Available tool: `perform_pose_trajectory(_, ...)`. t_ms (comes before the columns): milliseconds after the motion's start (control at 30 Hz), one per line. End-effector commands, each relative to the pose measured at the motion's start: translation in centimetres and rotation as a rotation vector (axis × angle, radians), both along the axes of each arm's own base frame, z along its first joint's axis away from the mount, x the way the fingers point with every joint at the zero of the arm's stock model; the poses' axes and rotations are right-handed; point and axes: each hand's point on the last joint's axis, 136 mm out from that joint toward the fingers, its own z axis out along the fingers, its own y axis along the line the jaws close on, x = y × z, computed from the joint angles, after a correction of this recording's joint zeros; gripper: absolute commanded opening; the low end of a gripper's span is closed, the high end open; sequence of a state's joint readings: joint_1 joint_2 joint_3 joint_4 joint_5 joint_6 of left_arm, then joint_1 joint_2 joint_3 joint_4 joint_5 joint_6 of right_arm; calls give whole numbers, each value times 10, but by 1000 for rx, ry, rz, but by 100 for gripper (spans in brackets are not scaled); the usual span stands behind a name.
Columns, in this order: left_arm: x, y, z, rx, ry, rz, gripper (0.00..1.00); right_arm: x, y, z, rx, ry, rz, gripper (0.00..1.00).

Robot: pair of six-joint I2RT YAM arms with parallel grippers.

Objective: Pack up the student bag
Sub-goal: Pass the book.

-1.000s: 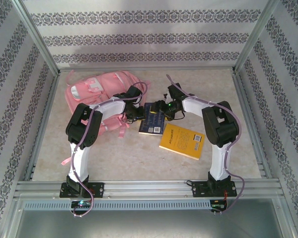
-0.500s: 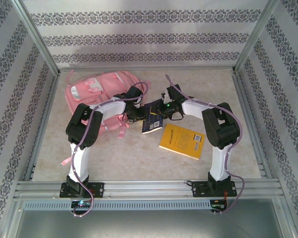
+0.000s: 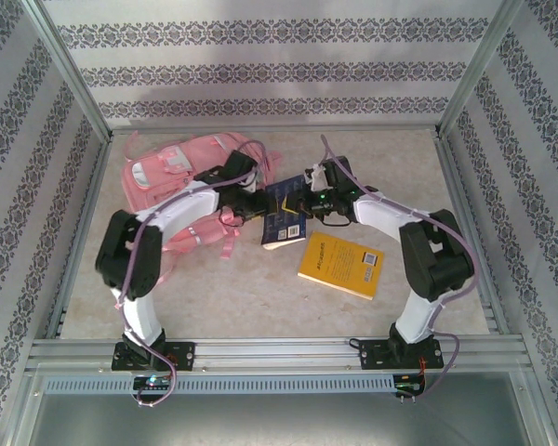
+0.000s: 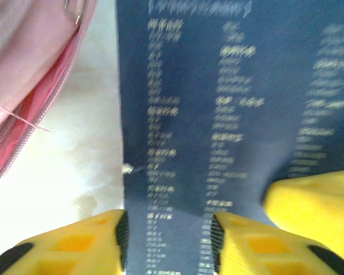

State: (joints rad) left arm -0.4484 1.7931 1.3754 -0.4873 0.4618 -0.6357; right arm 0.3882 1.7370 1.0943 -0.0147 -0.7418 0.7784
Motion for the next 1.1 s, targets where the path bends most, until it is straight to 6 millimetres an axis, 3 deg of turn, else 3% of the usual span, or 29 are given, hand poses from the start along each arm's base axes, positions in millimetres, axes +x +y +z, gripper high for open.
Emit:
perform_pose_trajectory(0,0,10,52,-142,-63,25,56,-9,6,73,166,-159,62,0)
perform_pose_trajectory(100,-6,8,87,-254,-138,-16,71,-17,1,103,215,-212,50,0)
perform_pose_trajectory(167,-10,5,100,-295,-167,-48,74,-24,2,120,257,-234,69,0)
perform_pose_trajectory(267,-14,2,115,-371,-189,-82,76,-38,5,145,324,-262,112,0)
perform_pose_trajectory(467,-34,-14,166,-664,-268,-222,73,-62,5,182,397,-326,150,0)
perform_pose_trajectory(667,-43,-13,175,-690,-289,-247,75,-78,10,201,422,-356,182,0)
perform_pose_trajectory(833,-44,-14,194,-752,-331,-257,60,-79,12,198,402,-359,170,0)
perform_pose_trajectory(1067,-50,-11,208,-771,-385,-260,20,-69,5,184,344,-351,111,0)
